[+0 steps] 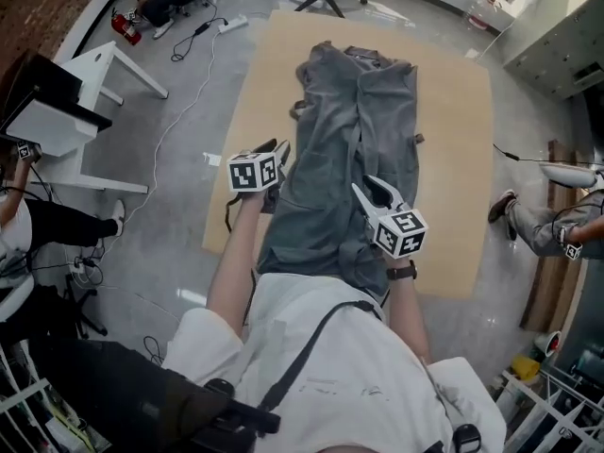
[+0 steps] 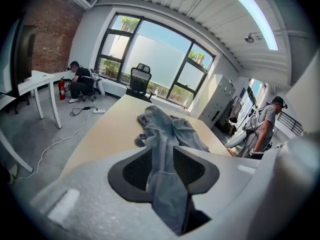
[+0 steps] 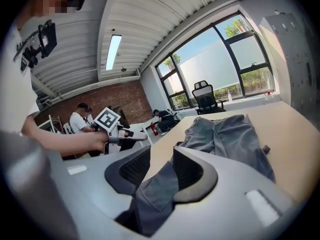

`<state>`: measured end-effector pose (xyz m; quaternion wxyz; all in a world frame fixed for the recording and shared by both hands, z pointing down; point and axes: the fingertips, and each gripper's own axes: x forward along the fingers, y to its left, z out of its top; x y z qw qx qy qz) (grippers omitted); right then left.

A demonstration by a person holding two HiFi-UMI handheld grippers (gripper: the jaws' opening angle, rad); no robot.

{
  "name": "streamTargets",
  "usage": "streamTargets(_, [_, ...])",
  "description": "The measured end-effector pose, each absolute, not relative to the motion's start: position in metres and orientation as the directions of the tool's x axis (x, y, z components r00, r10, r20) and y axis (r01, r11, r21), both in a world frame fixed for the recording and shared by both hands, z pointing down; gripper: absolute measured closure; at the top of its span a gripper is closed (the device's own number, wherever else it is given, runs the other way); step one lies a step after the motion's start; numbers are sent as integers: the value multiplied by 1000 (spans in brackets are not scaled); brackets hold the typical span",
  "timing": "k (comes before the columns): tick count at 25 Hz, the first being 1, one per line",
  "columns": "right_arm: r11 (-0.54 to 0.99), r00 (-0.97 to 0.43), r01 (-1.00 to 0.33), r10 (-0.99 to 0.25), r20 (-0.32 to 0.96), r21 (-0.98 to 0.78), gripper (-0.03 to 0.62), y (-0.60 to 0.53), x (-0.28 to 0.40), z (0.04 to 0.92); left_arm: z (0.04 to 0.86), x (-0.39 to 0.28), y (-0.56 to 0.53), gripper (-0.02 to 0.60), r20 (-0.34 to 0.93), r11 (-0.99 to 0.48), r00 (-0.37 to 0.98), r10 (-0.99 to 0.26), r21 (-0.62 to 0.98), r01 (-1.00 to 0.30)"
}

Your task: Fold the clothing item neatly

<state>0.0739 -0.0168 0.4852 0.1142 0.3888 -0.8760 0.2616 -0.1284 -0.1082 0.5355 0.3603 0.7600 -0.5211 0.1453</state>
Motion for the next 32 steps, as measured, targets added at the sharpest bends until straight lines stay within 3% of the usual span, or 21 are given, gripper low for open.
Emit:
streamTargets(10, [610, -620, -765, -609, 496, -207, 456, -120, 10, 514, 612, -151, -269, 443, 616, -265, 506, -603, 444, -856])
streamTargets(23, [569, -653, -747, -529, 542, -346, 456, -125, 35, 561, 698, -120, -402, 445, 683, -147, 474, -555, 481, -865])
streamTargets(27, [541, -636, -764, -540, 551, -353, 456, -128, 49, 567, 707, -118, -407, 546, 727, -168, 452, -517, 432, -886])
streamTargets(29, [528, -630, -770, -546, 551, -357, 456, -130, 53, 568, 699, -121, -405, 554, 723, -181, 457, -518, 430, -885])
streamTargets(32, [526, -632, -771, -557, 540, -360, 456, -137, 52, 564, 664, -144, -394, 557, 645, -114, 442, -623, 484, -868])
